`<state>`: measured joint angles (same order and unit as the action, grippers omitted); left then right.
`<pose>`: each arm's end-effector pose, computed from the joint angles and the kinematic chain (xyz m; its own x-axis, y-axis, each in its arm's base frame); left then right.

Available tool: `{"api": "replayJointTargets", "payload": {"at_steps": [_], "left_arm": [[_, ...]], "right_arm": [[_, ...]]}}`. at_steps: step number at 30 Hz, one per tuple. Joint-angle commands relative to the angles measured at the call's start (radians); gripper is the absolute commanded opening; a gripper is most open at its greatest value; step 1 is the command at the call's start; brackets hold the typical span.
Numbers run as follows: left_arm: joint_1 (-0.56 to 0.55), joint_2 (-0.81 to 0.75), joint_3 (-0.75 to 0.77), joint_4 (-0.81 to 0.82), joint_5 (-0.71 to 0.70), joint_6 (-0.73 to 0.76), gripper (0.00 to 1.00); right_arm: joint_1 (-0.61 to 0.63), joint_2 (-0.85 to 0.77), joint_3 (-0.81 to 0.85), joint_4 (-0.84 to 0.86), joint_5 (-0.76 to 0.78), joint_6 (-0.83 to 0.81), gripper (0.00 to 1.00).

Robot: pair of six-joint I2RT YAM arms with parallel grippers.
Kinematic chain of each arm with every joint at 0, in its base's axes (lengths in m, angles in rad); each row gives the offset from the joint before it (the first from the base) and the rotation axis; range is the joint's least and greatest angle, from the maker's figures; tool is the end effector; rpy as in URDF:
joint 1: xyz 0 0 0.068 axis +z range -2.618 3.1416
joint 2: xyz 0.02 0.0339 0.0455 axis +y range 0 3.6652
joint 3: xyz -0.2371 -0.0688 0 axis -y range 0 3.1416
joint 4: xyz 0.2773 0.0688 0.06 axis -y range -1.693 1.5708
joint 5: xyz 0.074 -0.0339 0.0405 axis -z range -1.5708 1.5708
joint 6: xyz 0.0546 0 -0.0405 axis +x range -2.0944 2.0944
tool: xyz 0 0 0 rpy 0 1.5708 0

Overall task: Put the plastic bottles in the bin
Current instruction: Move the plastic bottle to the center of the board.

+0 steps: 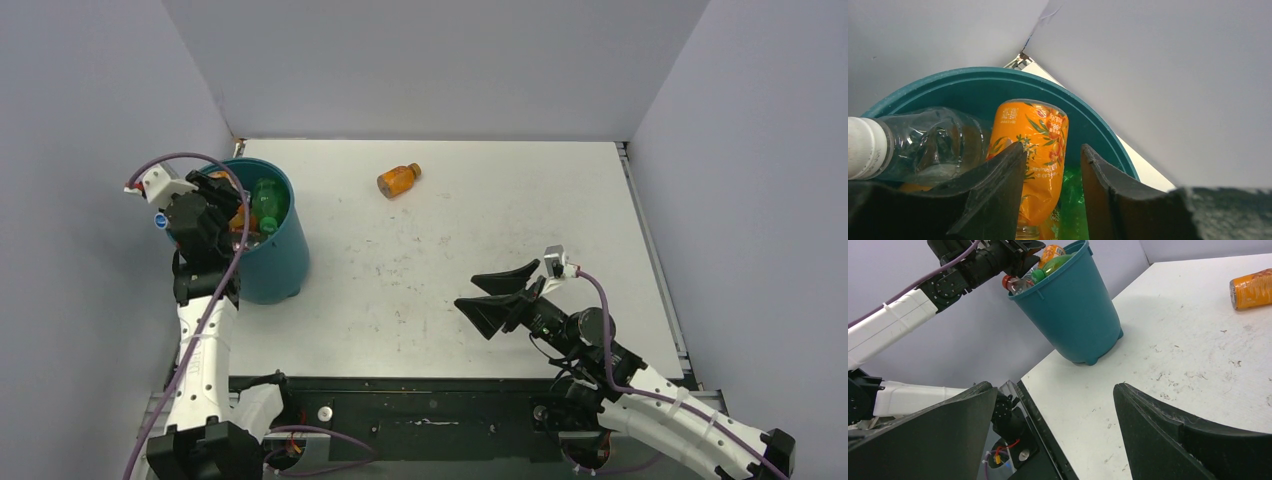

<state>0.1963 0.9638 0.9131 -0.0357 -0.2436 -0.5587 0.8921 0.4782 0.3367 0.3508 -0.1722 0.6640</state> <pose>0.2831 0.0697 0.3432 0.1535 -0.4940 -0.8558 -0.4052 0.7584 -0.5105 0.1293 0.1752 0.2695 -0.4347 0.4281 -0.7923 -0.7672 0.2847 0.5748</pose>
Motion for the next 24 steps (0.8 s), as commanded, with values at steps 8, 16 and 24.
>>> {"api": "replayJointTargets", "payload": {"at_steps": [8,16,24], "left_arm": [[-0.053,-0.104,0.067,0.021,0.059,0.011,0.61],[-0.392,-0.199,0.172,-0.042,0.043,0.061,0.96],[-0.755,-0.150,0.101,-0.184,0.002,0.206,0.96]], "right_arm": [[0.007,0.047,0.055,0.061,0.017,-0.020,0.90],[0.003,0.309,0.188,0.049,0.116,-0.016,0.90],[-0.035,0.762,0.442,-0.009,0.428,-0.011,0.90]]}}
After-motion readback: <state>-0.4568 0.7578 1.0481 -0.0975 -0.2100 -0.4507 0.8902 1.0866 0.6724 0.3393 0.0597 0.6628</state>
